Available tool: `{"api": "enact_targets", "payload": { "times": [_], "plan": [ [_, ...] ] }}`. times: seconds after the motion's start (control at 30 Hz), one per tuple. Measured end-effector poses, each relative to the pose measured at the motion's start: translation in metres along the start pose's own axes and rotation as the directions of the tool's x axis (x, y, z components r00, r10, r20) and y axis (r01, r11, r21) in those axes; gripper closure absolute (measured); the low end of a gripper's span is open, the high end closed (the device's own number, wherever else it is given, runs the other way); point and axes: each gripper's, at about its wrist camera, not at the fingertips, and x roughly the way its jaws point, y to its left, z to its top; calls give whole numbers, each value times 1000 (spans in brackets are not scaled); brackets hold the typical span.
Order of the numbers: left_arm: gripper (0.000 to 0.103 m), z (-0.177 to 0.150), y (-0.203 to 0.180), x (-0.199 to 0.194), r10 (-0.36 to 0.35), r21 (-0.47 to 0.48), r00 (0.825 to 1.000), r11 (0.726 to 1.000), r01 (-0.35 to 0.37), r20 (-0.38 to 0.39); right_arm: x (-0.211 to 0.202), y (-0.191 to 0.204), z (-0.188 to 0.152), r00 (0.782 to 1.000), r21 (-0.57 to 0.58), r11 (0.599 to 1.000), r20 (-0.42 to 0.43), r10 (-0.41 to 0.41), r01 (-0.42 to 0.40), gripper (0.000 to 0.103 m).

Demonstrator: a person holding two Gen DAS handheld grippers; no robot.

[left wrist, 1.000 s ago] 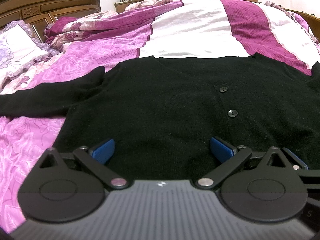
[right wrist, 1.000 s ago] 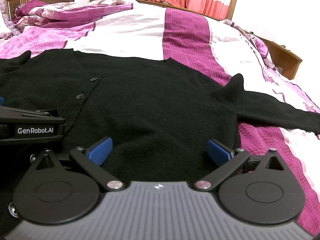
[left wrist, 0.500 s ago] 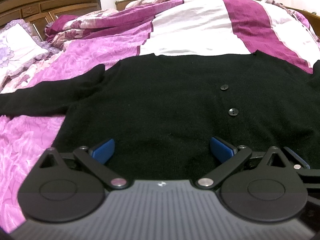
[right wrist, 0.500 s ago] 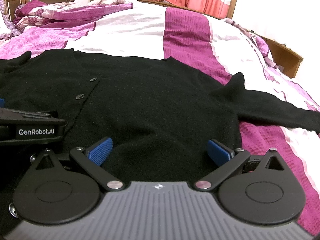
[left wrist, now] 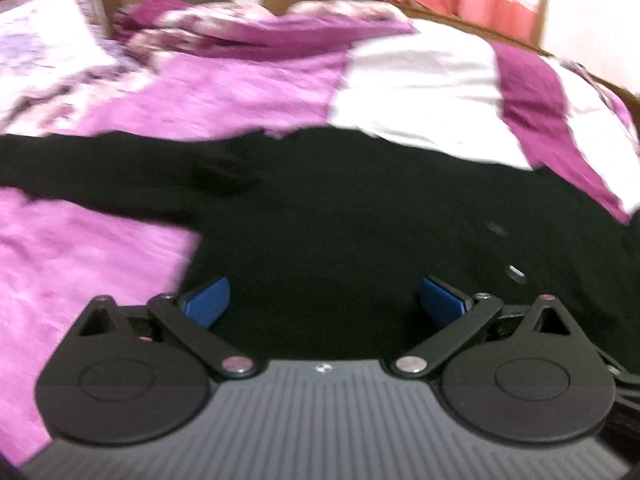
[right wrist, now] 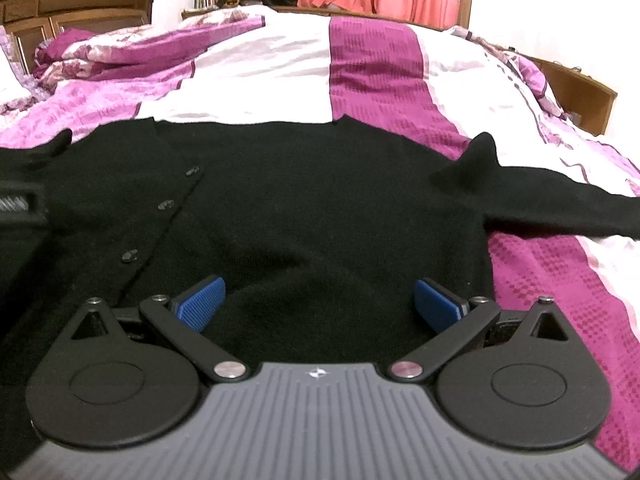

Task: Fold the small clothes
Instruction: 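Grasp the cuff of a black cardigan sleeve with the left tool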

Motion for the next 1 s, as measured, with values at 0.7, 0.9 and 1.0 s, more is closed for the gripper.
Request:
{"api": "enact_targets", "payload": {
  "times": [0.7, 0.9, 1.0],
  "plan": [
    [60, 50, 248, 51, 251, -522, 963, 836, -167, 94, 6, -2, 0, 1000, 16, 1000, -7, 13, -13, 0],
    [97, 59, 246, 58, 307, -571, 947, 795, -204, 89, 6, -4, 0, 1000, 26, 1000, -5, 16, -16, 0],
    [98, 70, 239, 49, 299, -556, 941, 815, -164, 160, 6, -4, -1, 1000, 27, 999, -5, 18, -18, 0]
  ]
}}
